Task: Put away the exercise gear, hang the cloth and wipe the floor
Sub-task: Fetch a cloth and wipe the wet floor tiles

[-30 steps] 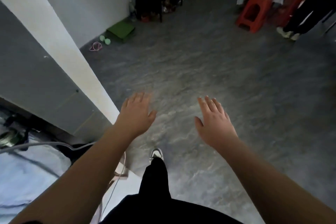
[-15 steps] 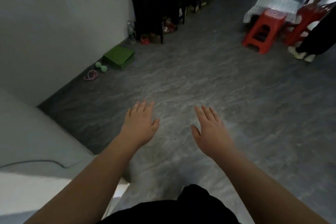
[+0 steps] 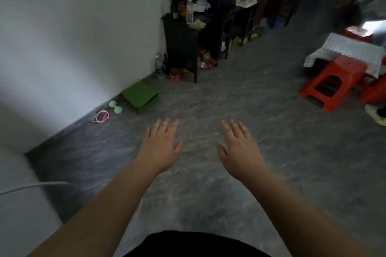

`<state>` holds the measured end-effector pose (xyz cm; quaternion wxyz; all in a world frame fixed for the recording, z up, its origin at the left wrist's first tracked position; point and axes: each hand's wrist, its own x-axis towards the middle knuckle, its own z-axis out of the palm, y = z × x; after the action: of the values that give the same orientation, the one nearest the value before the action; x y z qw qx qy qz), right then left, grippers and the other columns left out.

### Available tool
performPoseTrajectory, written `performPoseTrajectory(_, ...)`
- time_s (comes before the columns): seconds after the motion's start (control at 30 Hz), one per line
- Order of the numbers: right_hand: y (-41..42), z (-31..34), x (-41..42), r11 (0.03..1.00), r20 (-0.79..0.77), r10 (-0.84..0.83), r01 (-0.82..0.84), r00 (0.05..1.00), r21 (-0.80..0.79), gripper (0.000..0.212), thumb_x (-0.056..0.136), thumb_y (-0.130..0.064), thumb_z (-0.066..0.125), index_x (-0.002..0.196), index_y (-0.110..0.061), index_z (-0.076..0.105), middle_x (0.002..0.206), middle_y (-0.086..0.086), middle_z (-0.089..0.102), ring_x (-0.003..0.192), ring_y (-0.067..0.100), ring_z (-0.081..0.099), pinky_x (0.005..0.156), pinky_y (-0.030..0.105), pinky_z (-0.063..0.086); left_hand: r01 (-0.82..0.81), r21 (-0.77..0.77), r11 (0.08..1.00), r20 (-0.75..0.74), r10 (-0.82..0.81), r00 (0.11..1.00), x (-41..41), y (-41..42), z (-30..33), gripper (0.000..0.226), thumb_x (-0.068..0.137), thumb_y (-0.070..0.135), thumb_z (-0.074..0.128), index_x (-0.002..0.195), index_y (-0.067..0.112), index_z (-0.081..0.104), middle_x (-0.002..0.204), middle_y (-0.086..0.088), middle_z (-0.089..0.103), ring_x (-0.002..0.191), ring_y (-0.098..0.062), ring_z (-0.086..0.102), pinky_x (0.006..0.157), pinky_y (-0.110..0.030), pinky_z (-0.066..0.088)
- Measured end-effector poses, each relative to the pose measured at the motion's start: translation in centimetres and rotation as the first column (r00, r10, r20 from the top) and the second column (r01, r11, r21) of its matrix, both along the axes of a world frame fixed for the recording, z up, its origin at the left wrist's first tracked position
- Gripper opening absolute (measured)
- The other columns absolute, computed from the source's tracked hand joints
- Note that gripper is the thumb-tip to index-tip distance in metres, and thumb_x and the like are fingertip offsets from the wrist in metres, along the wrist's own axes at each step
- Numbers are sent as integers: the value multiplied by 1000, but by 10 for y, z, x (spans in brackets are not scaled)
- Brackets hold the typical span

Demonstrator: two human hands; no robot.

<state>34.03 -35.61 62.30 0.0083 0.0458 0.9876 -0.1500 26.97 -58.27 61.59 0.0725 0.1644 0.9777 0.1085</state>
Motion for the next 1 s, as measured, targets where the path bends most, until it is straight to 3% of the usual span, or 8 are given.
performPoseTrajectory(0.5, 54, -21, -402, 996, 56, 92, -92, 994, -5, 69, 98, -48, 37, 154, -28, 3, 164, 1, 7, 150, 23, -1, 121, 45, 13, -161, 32, 986, 18, 161, 987, -381, 35, -17, 69, 97, 53, 36, 153, 30, 2, 162, -7, 7, 148, -27, 5, 119, -50, 12)
performPoseTrajectory(0.8, 80, 0, -619, 998, 24, 30, -28, 999, -61, 69, 98, -45, 40, 154, -29, 4, 164, -1, 6, 150, 20, -2, 121, 43, 13, -79, 38, 996, 34, 78, 996, -619, 82, 13, 70, 96, 53, 37, 153, 31, 3, 163, -5, 6, 149, -25, 3, 119, -51, 14)
performPoseTrajectory(1.0, 132, -16, -755, 998, 15, 1, 0, 1000, -56, 69, 98, -46, 40, 154, -29, 4, 164, 0, 7, 150, 22, 0, 120, 42, 14, -48, 12, 999, 34, 48, 998, -760, 127, 0, 69, 96, 53, 38, 152, 33, 3, 163, -3, 6, 149, -25, 4, 119, -51, 13)
